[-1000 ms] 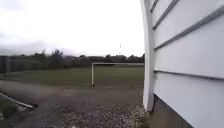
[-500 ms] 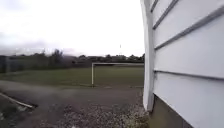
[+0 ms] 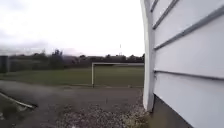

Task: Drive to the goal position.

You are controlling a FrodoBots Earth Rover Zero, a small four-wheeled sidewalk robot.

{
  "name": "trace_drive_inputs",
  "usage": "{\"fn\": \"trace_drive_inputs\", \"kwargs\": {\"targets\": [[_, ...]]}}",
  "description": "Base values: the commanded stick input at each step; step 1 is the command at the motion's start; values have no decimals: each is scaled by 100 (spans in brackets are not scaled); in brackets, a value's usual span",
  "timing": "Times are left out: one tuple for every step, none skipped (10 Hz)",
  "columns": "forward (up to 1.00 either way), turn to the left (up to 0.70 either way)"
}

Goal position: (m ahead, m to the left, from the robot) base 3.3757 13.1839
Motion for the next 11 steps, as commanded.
{"fn": "trace_drive_inputs", "kwargs": {"targets": [[70,0],[70,0],[70,0],[70,0],[70,0],[70,0],[70,0],[70,0],[70,27],[70,27],[70,27]]}}
